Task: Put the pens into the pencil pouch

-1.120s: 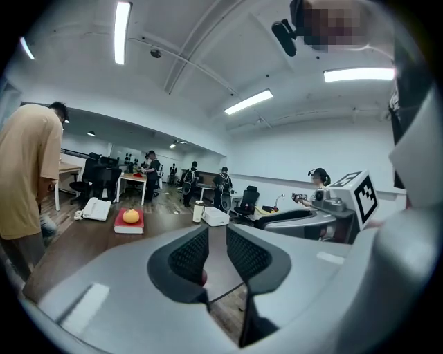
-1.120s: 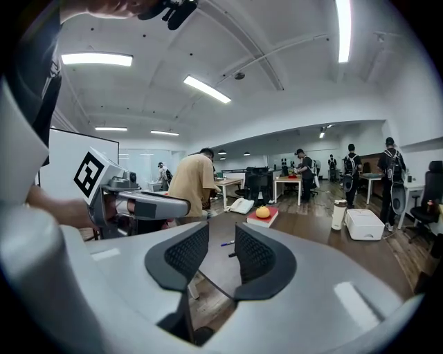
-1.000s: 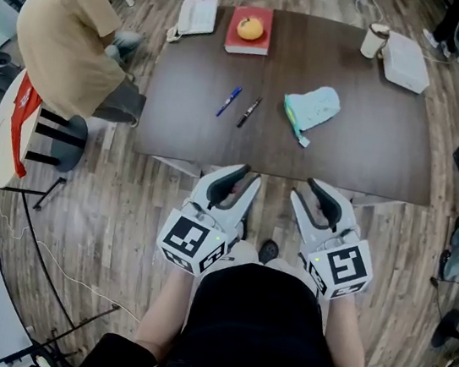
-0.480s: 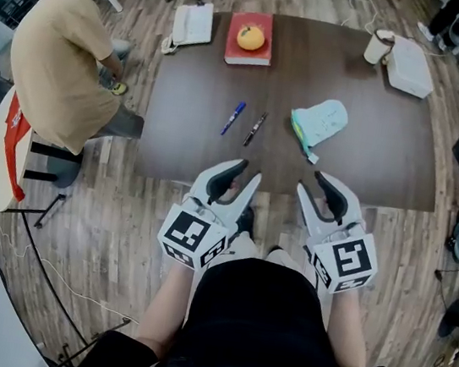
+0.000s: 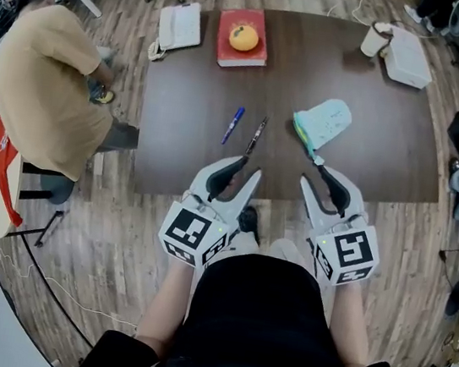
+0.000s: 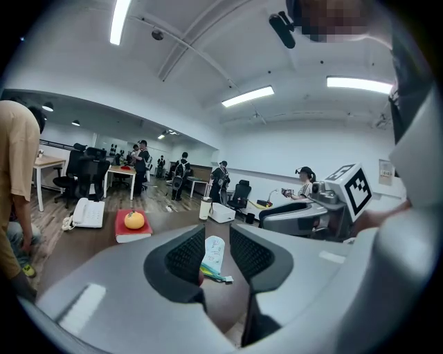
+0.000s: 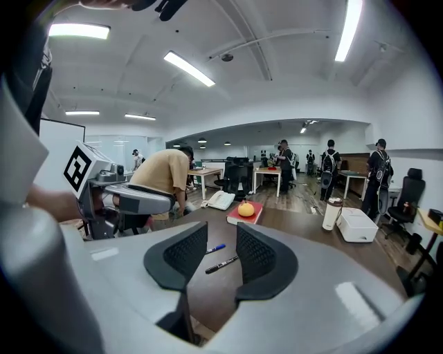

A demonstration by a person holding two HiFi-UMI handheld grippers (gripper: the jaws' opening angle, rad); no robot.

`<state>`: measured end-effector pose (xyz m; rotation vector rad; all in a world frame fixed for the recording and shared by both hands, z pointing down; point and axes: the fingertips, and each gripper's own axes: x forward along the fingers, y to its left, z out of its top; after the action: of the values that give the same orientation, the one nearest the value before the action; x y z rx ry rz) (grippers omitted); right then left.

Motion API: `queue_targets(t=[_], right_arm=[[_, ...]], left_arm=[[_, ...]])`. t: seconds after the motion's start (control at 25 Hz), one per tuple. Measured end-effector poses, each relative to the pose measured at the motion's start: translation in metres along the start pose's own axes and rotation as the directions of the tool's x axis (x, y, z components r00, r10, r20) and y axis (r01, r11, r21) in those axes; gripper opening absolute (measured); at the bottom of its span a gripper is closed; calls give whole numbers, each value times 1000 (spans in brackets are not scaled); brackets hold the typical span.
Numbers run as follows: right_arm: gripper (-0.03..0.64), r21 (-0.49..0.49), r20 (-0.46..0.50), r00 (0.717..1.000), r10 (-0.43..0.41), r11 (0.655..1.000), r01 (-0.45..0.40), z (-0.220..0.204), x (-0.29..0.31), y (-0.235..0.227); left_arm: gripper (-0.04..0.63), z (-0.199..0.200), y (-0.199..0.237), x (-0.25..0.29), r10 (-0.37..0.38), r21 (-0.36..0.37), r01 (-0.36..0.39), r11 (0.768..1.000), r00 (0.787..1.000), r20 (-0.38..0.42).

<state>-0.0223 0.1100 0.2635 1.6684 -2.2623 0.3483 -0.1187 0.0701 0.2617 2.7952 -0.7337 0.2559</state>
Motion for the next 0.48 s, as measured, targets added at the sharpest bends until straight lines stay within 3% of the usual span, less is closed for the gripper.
queue_targets(t=[0.48], right_arm=[[114,-61,-146,984,-99,994,91,-40,39,-14]], left_arm=[[106,-25,32,9,-36,-36,34,999,998,-50]])
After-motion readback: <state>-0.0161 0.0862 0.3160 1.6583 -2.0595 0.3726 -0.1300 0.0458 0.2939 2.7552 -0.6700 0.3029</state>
